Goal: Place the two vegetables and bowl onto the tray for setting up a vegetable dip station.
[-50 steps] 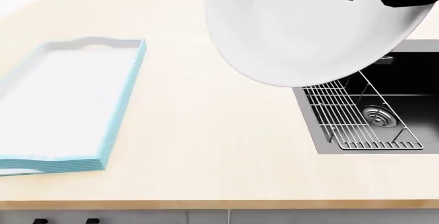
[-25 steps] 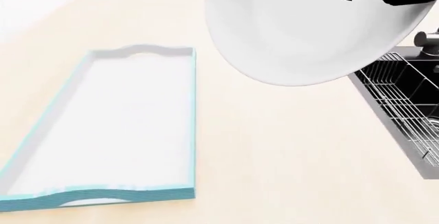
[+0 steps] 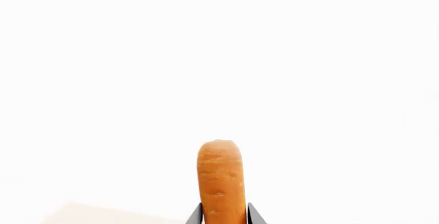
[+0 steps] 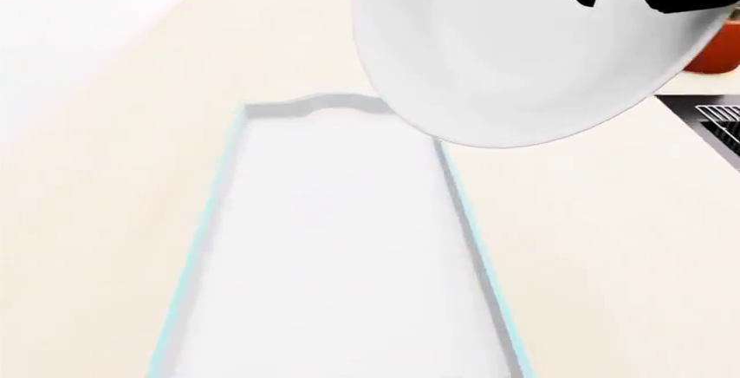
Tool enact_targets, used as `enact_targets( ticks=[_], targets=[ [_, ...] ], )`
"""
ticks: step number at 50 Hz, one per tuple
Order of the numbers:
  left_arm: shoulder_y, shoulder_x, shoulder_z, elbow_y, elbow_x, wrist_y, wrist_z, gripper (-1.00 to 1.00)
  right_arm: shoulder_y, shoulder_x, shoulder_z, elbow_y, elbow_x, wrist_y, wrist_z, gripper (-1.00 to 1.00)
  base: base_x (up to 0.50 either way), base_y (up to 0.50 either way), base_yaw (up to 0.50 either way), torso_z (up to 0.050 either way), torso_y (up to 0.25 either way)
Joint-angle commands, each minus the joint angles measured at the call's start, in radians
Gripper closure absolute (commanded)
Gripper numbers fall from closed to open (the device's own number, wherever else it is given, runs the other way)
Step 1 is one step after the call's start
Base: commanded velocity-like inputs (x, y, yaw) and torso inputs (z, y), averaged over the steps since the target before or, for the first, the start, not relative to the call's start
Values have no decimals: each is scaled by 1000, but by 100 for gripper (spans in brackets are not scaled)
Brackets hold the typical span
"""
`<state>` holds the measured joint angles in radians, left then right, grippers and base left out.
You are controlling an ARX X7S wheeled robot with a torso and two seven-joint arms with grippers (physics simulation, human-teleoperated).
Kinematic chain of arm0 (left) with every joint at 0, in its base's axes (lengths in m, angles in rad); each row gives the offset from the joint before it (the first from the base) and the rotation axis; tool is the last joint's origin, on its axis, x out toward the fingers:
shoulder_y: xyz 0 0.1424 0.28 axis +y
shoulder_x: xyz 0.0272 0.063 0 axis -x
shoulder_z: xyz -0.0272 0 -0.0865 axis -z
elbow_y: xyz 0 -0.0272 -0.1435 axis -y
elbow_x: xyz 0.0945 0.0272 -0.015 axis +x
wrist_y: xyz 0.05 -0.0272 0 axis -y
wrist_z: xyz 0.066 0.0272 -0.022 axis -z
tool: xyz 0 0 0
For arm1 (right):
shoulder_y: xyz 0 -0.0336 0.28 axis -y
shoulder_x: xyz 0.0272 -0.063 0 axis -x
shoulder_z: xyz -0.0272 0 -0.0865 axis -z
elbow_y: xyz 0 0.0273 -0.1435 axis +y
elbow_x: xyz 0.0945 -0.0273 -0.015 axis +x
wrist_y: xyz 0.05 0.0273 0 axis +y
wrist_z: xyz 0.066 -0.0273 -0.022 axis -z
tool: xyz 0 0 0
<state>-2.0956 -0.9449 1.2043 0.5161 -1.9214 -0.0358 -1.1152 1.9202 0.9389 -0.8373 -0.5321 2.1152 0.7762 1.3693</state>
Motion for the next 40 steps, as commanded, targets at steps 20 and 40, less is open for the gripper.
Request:
enact_targets(
  ticks=[20, 40],
  targets=[
    [5, -1, -25, -5, -1, -7, -3, 100, -148, -25, -9, 15, -116, -81, -93, 100, 32, 79, 0, 0, 1],
    [18, -2, -34, -8, 7, -13, -6, 100, -362, -104, -83, 231, -307, -149, -322, 100, 0, 0, 0, 0, 0]
  ],
)
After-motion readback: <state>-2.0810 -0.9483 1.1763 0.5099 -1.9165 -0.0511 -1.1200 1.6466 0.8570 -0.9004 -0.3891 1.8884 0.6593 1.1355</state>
